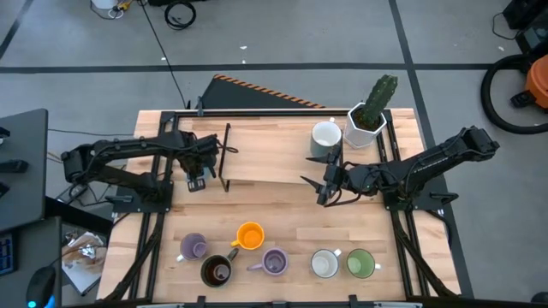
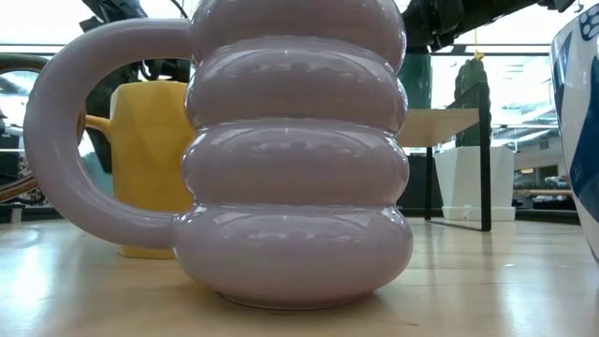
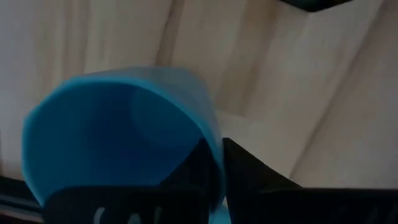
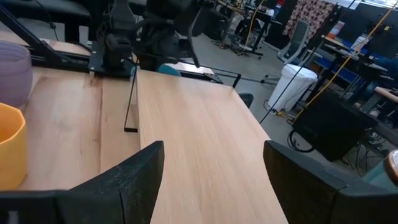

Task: Place coffee mugs
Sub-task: Put the light blue mug on the shelf

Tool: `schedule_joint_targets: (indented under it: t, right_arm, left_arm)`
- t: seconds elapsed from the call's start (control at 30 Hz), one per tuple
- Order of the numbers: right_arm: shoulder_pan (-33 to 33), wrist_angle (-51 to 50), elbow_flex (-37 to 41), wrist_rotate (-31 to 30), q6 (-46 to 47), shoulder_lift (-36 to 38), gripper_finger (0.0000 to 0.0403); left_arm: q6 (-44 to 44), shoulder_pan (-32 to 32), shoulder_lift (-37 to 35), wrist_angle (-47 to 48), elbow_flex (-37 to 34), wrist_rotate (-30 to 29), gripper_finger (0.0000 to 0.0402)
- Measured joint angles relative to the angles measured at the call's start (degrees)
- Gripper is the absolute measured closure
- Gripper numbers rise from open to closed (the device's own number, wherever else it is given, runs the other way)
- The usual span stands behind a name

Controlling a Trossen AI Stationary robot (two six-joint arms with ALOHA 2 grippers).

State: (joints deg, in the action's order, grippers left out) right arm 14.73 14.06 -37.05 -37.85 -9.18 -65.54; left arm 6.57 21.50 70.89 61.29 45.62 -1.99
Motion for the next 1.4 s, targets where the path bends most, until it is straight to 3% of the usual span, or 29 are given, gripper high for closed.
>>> schedule_joint_targets:
  t: [0.17,0.37,0.53,0.8,0.9,1.1,1.4]
  right_arm:
    - [-0.23,0.0,-0.01,0.02,-0.01,0.0,0.0122]
    - [-0.25,-0.17,-0.01,0.02,0.2,0.0,0.0122]
    - [-0.33,0.0,-0.01,0.02,1.52,0.0,0.0122]
    - [-0.21,1.38,-0.14,0.58,6.22,0.02,0.0122]
    - [0.87,-0.16,-0.97,1.01,7.65,0.02,0.0123]
    - [3.68,-2.11,-3.55,-5.56,7.95,0.49,0.0126]
    - [7.4,-3.93,-3.92,-8.5,8.43,0.5,0.0128]
  left_arm:
    - [0.36,0.59,-1.43,7.46,6.74,0.18,0.0375]
    - [1.22,3.6,-2.03,17.16,20.23,-3.24,0.0375]
    - [3.22,7.66,-1.81,19.31,31.33,-6.16,0.0375]
    - [2.59,10.85,1.58,23.61,47.09,-6.13,0.0375]
    - [0.13,8.68,5.75,27.21,53.07,-5.67,0.0375]
    - [-2.44,2.37,13.85,28.35,61.9,-1.82,0.0375]
    - [-7.64,-8.47,23.37,28.59,66.26,-1.66,0.0375]
